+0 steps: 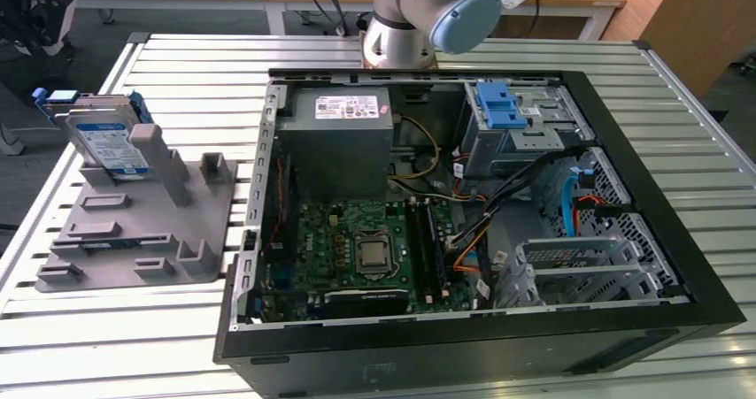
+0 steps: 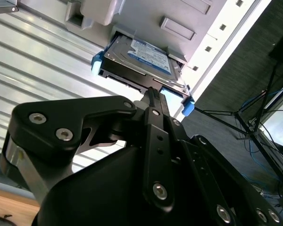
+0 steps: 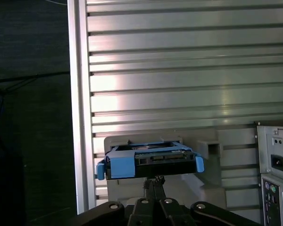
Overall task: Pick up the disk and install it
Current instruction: 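Reach for the disk, then pick up the disk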
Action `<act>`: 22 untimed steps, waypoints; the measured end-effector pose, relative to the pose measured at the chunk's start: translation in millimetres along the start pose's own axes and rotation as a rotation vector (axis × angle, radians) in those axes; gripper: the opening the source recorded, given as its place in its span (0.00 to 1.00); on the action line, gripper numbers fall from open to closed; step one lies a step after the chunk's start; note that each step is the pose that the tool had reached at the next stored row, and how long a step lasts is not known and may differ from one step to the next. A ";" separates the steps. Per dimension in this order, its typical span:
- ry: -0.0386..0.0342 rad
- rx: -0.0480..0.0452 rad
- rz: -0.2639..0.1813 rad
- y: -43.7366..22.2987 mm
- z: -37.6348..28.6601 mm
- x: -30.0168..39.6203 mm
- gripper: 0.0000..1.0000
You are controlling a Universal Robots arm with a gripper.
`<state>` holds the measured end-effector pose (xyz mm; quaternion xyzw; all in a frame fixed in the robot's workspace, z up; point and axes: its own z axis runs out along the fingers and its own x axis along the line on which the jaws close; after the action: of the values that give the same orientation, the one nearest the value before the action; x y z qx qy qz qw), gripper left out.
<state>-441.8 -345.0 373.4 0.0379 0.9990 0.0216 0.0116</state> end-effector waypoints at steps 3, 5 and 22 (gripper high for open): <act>0.0001 0.0000 0.000 -0.6 0.0 7.2 0.11; -0.0001 0.0000 0.000 -1.1 0.5 14.2 0.11; 0.0012 0.0015 0.000 -1.3 5.2 18.7 0.11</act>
<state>-460.4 -344.7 367.7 0.0379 0.9990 0.0209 0.0109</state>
